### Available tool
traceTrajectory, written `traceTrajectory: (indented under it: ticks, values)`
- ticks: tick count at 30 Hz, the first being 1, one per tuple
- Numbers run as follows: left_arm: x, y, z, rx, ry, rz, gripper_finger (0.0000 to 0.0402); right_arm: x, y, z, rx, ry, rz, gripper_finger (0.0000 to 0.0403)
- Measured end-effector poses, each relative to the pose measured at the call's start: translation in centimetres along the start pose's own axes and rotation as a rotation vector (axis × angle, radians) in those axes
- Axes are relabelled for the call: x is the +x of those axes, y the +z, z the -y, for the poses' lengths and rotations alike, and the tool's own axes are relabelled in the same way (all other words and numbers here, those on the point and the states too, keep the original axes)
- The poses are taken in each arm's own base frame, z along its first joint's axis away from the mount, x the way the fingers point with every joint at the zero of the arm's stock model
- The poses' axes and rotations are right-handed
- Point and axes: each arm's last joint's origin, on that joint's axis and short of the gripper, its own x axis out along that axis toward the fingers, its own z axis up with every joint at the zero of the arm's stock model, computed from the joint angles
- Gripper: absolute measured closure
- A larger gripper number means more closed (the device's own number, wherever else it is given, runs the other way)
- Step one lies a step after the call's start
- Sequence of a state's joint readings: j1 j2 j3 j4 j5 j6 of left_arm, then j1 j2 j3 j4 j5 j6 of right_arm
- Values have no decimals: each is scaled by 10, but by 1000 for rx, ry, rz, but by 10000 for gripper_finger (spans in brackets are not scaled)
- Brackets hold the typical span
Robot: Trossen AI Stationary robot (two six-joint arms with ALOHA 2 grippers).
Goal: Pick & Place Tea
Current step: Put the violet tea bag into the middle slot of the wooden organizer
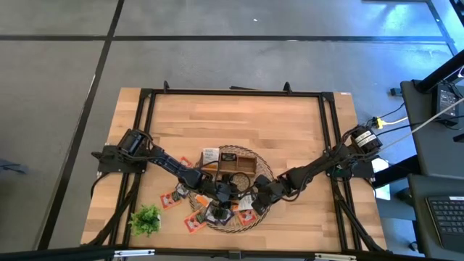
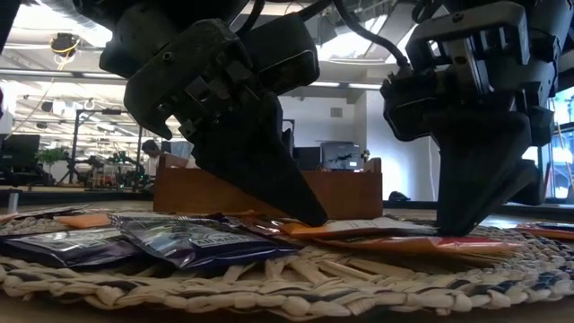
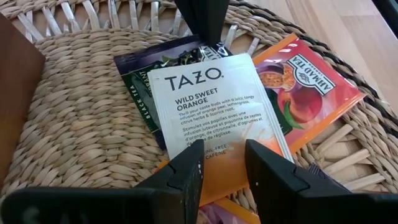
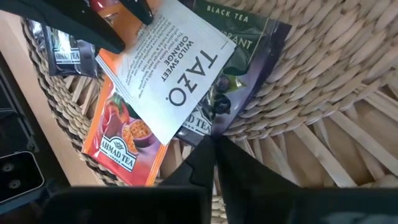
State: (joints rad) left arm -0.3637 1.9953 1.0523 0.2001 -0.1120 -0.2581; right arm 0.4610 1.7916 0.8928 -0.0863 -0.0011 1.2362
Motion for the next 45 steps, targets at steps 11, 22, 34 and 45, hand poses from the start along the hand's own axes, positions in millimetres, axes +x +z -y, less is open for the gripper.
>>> traceTrajectory:
  ticks: [11, 22, 34, 45]
  values:
    - [-1, 0, 0, 0, 0, 0, 288, -1, -1, 0, -3, 6, -29, 394]
    - [-17, 11, 0, 4, 0, 11, 288, -31, -1, 2, -27, -74, -13, 396]
    - [-90, 59, -15, -59, 3, 145, 288, -90, 5, -7, -234, -22, 147, 398]
    - [-140, 86, -25, -177, -29, 310, 288, -109, 11, -9, -630, -119, 350, 397]
